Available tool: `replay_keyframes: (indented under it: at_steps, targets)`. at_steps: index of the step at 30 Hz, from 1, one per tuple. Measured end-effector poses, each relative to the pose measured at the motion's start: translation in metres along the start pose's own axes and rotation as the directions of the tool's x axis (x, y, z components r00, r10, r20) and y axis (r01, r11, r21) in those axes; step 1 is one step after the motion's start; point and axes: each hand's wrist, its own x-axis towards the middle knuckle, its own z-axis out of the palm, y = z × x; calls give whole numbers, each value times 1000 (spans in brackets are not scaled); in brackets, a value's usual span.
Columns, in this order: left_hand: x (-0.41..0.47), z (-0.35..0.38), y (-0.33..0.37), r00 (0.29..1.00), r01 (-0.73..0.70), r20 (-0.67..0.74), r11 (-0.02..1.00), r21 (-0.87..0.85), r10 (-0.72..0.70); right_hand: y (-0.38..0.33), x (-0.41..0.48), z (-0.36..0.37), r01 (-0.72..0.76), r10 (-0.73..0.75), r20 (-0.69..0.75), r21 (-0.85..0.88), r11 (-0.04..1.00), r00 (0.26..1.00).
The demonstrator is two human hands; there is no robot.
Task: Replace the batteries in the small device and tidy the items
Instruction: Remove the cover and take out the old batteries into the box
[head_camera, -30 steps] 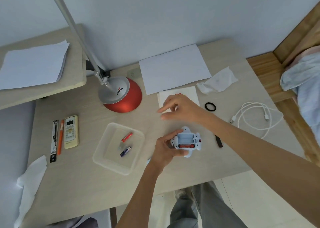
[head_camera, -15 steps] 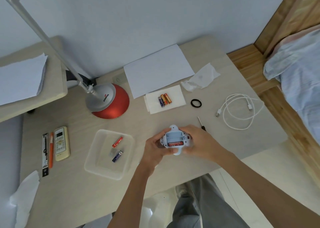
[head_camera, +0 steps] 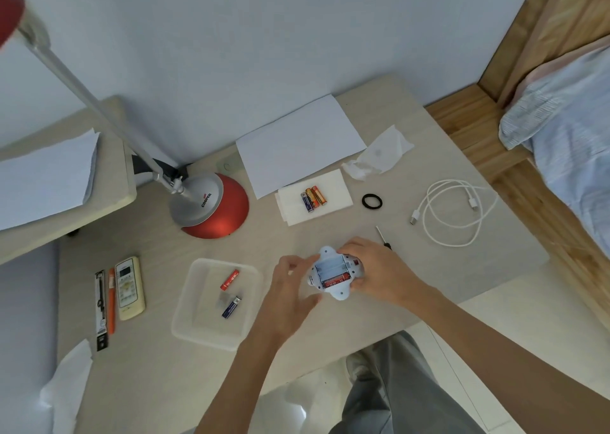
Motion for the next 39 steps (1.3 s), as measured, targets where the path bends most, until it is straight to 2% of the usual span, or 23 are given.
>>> replay_keyframes:
  at_steps: [2, 5, 10, 25, 39]
  targets:
    - [-1, -14, 5, 993, -106, 70, 975, 196, 94, -1, 0, -1, 11, -11, 3, -22, 1000, 1000]
    - [5, -24, 14, 955, -277, 212, 883, 380, 208, -3, 1, 0, 12, -12, 1, -52, 999, 1000]
    - [23, -23, 21, 884, -454, 364, 723, 520, 293, -6, 3, -1, 9, -9, -4, -63, 998, 1000]
    - [46, -22, 28, 832, -516, 476, 711, 478, 284, -6, 6, -4, 20, -21, -28, -43, 999, 999]
    - [35, -36, 9, 869, -442, 413, 802, 401, 273, -9, 0, -8, 36, -39, -21, -104, 994, 999]
